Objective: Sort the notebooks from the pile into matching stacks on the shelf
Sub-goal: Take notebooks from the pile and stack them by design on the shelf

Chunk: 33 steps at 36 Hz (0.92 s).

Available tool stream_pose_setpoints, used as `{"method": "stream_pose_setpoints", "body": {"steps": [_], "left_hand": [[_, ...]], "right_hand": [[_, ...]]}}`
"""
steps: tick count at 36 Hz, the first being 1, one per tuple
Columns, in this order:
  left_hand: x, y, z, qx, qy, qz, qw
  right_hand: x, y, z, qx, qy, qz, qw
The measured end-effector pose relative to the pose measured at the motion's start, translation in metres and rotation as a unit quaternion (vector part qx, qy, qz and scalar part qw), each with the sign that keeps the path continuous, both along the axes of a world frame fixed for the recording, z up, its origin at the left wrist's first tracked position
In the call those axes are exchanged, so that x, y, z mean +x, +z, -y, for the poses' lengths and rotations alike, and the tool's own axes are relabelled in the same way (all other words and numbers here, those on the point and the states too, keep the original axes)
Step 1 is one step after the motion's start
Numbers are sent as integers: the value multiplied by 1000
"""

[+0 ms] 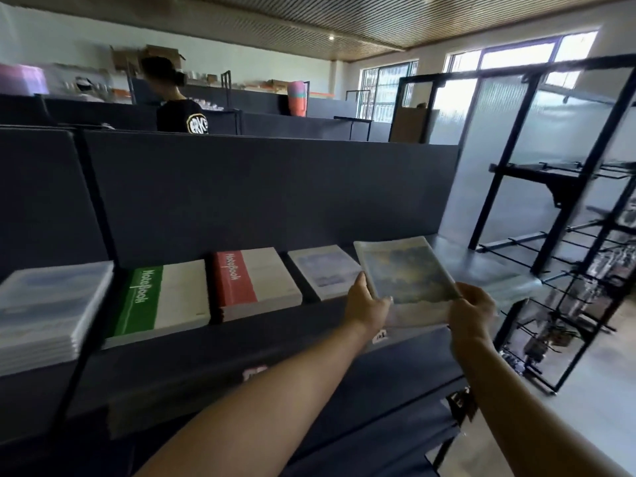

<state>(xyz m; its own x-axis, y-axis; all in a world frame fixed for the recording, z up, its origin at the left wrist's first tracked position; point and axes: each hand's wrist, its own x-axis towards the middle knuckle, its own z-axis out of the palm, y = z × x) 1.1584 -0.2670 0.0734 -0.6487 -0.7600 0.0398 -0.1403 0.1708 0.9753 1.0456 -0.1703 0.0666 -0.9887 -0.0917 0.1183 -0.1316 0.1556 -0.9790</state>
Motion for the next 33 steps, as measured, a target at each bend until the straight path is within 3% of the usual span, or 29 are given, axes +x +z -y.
{"method": "stream_pose_setpoints", "body": {"steps": [12, 16, 20, 23, 27, 33], "left_hand": [[-96, 6, 48, -57, -13, 65, 996], [-111, 5, 60, -121, -50, 86, 988], [-124, 1, 70, -206, -117, 205, 950], [-134, -6, 77, -250, -107, 269, 924], [-143, -10, 82, -324, -82, 315, 888], [-156, -16, 87, -330, -77, 371, 865]], "right_hand": [[-108, -4, 57, -29, 13, 32, 999], [-132, -10, 73, -17, 15, 71, 997], [-152, -15, 88, 2, 45, 91, 995], [-165, -15, 98, 27, 75, 83, 993], [-179, -14, 113, 72, 119, 53, 989], [-196, -20, 123, 188, 172, -14, 967]]}}
